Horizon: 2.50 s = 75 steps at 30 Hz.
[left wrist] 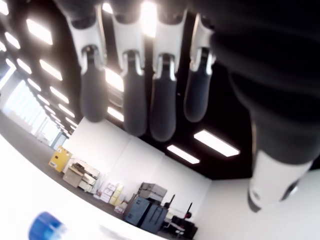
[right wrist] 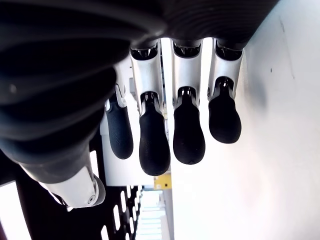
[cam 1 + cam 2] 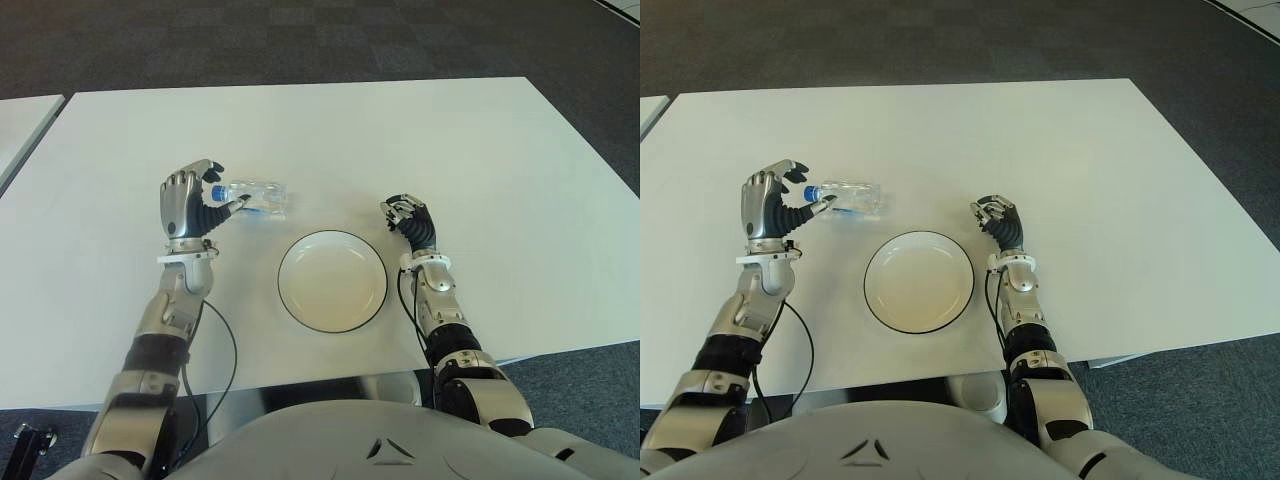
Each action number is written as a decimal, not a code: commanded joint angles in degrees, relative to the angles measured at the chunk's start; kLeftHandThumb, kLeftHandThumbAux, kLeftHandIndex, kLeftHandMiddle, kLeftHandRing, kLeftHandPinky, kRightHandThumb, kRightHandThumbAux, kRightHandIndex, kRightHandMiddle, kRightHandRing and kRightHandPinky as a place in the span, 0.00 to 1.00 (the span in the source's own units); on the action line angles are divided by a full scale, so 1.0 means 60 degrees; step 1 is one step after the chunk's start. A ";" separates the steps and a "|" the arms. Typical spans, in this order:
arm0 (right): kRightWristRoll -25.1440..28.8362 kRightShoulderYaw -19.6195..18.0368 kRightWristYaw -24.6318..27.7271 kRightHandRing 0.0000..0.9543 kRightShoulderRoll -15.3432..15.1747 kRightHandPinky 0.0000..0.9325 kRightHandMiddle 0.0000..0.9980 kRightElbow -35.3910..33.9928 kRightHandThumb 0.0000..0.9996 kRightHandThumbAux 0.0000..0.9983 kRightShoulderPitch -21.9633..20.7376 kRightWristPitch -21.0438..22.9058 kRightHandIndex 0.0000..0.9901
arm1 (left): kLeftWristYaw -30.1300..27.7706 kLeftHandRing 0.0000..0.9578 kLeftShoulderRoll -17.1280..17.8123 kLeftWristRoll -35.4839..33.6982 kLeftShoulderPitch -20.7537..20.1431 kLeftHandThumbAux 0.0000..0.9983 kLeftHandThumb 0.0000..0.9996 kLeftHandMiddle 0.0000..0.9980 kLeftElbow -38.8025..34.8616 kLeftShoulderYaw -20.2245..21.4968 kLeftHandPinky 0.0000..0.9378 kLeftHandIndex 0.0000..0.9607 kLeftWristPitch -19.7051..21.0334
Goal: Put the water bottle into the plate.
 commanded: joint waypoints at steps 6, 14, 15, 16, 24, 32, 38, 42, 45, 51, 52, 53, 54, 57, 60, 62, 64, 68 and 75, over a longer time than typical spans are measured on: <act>-0.0086 0.0075 -0.0165 0.72 0.0037 0.74 0.70 -0.0008 0.71 0.73 0.0230 0.0309 0.44 | 0.0751 0.03 0.0513 0.1059 -0.1525 0.47 0.65 0.03 0.2312 -0.1557 0.03 0.05 0.0889; -0.0109 0.0091 -0.0185 0.72 0.0023 0.75 0.70 0.0010 0.71 0.73 0.0237 0.0263 0.44 | 0.0888 0.00 0.0497 0.1035 -0.2893 0.23 0.55 0.00 0.4728 -0.2532 0.00 0.00 0.1249; -0.0105 0.0091 -0.0180 0.72 0.0021 0.75 0.70 0.0015 0.71 0.73 0.0234 0.0269 0.44 | 0.0903 0.00 0.0482 0.1018 -0.3108 0.22 0.54 0.00 0.5111 -0.2649 0.00 0.00 0.1263; -0.0100 0.0090 -0.0176 0.72 0.0020 0.75 0.70 0.0018 0.71 0.73 0.0233 0.0273 0.44 | 0.0937 0.00 0.0472 0.0990 -0.3259 0.20 0.53 0.00 0.5382 -0.2744 0.00 0.00 0.1259; -0.0040 0.0066 -0.0130 0.72 0.0020 0.75 0.70 0.0042 0.71 0.73 0.0215 0.0314 0.44 | 0.0524 0.00 0.0344 0.0849 -0.4201 0.13 0.49 0.00 0.7092 -0.3525 0.00 0.00 0.1263; 0.0110 -0.0001 -0.0035 0.72 0.0064 0.74 0.70 0.0012 0.71 0.73 0.0224 0.0381 0.44 | -0.0220 0.00 0.0255 0.0711 -0.4598 0.12 0.50 0.00 0.7818 -0.4157 0.00 0.00 0.1289; 0.0102 -0.0009 -0.0059 0.73 0.0065 0.76 0.70 -0.0025 0.71 0.73 0.0249 0.0357 0.44 | -0.0660 0.00 0.0161 0.0633 -0.4735 0.12 0.52 0.00 0.8084 -0.4540 0.00 0.00 0.1417; 0.0025 0.0023 -0.0116 0.73 0.0054 0.75 0.70 -0.0060 0.71 0.73 0.0288 0.0303 0.44 | -0.0966 0.00 0.0035 0.0596 -0.4768 0.13 0.53 0.00 0.8283 -0.4766 0.00 0.00 0.1522; -0.0008 0.0039 -0.0145 0.73 0.0050 0.75 0.70 -0.0097 0.71 0.73 0.0312 0.0314 0.44 | -0.1231 0.00 -0.0060 0.0579 -0.4752 0.13 0.53 0.00 0.8428 -0.4904 0.00 0.00 0.1575; 0.0003 0.0054 -0.0158 0.72 0.0050 0.74 0.70 -0.0238 0.71 0.73 0.0376 0.0438 0.44 | -0.1546 0.00 -0.0133 0.0479 -0.4712 0.15 0.53 0.00 0.8598 -0.5129 0.00 0.00 0.1593; 0.0008 0.0054 -0.0159 0.72 0.0049 0.74 0.70 -0.0262 0.71 0.73 0.0383 0.0472 0.44 | -0.1626 0.00 -0.0128 0.0460 -0.4700 0.15 0.53 0.00 0.8620 -0.5157 0.00 0.00 0.1576; 0.0010 0.0054 -0.0158 0.72 0.0048 0.74 0.70 -0.0276 0.71 0.73 0.0386 0.0496 0.44 | -0.1701 0.00 -0.0124 0.0449 -0.4677 0.15 0.53 0.00 0.8647 -0.5183 0.00 0.00 0.1563; 0.0011 0.0055 -0.0158 0.72 0.0047 0.74 0.70 -0.0289 0.71 0.73 0.0390 0.0515 0.44 | -0.1756 0.00 -0.0121 0.0439 -0.4660 0.16 0.52 0.00 0.8665 -0.5205 0.00 0.00 0.1554; 0.0011 0.0056 -0.0151 0.72 0.0040 0.74 0.70 -0.0322 0.71 0.73 0.0400 0.0547 0.44 | -0.1849 0.00 -0.0101 0.0398 -0.4623 0.16 0.52 0.00 0.8685 -0.5278 0.00 0.00 0.1533; 0.0017 0.0055 -0.0108 0.72 0.0020 0.74 0.70 -0.0298 0.71 0.73 0.0394 0.0506 0.44 | -0.1948 0.00 -0.0073 0.0365 -0.4518 0.16 0.52 0.00 0.8745 -0.5392 0.00 0.00 0.1481; 0.0016 0.0054 -0.0085 0.72 0.0004 0.75 0.70 -0.0270 0.71 0.73 0.0384 0.0469 0.44 | -0.2002 0.00 -0.0074 0.0351 -0.4452 0.18 0.53 0.00 0.8793 -0.5472 0.00 0.00 0.1467; 0.0010 0.0054 -0.0082 0.72 -0.0001 0.75 0.70 -0.0257 0.71 0.73 0.0378 0.0460 0.44 | -0.2013 0.00 -0.0081 0.0337 -0.4425 0.18 0.53 0.00 0.8816 -0.5516 0.00 0.00 0.1470; -0.0041 0.0067 -0.0116 0.72 -0.0016 0.75 0.70 -0.0210 0.71 0.73 0.0357 0.0443 0.44 | -0.2099 0.00 -0.0140 0.0374 -0.4347 0.20 0.54 0.00 0.8881 -0.5617 0.00 0.00 0.1493; -0.0122 0.0097 -0.0208 0.73 -0.0024 0.75 0.70 -0.0252 0.71 0.73 0.0363 0.0554 0.44 | -0.2734 0.00 -0.0314 0.0534 -0.4229 0.22 0.57 0.00 0.9090 -0.6000 0.00 0.00 0.1724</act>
